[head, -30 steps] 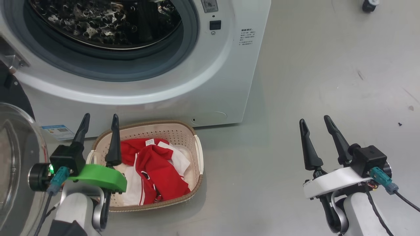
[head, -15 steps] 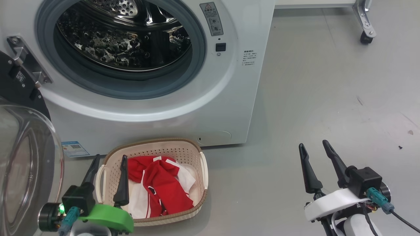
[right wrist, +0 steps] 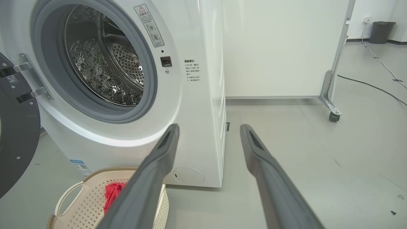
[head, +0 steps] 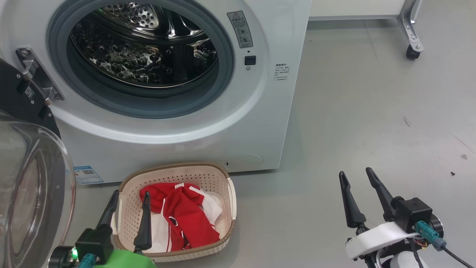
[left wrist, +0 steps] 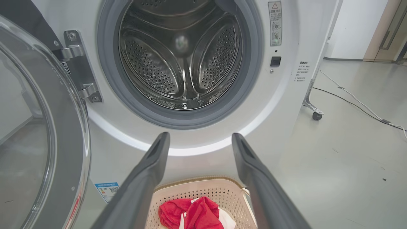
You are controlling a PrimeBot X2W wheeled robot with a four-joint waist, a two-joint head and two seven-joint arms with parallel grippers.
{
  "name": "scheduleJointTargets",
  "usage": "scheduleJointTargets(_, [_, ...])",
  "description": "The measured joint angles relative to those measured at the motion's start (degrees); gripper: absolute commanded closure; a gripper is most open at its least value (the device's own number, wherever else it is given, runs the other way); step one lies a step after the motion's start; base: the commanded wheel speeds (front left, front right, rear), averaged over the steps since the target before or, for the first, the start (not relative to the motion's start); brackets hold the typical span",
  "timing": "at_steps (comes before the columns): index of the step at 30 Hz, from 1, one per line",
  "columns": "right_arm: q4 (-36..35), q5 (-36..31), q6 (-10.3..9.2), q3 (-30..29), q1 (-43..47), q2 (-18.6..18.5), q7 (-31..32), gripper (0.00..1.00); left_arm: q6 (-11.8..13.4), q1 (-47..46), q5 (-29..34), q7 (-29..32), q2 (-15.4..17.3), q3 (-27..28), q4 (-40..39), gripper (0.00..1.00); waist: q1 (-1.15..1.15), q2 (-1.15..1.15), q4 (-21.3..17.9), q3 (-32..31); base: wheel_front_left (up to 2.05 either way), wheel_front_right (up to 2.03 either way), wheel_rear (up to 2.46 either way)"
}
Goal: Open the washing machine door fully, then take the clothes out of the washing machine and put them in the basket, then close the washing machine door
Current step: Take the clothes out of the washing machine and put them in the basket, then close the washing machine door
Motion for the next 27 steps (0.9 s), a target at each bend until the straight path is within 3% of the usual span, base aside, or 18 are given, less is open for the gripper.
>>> scheduleJointTargets(27, [-0.76, 0.02, -0.52, 0.21, 0.40, 0.02, 0.00, 0.00, 1.15, 2.70, 0.60, 1.34, 0.01, -1.18, -5.12, 0.00, 0.00, 0.00, 0.31, 0.16, -0.02, 0.02, 0.00])
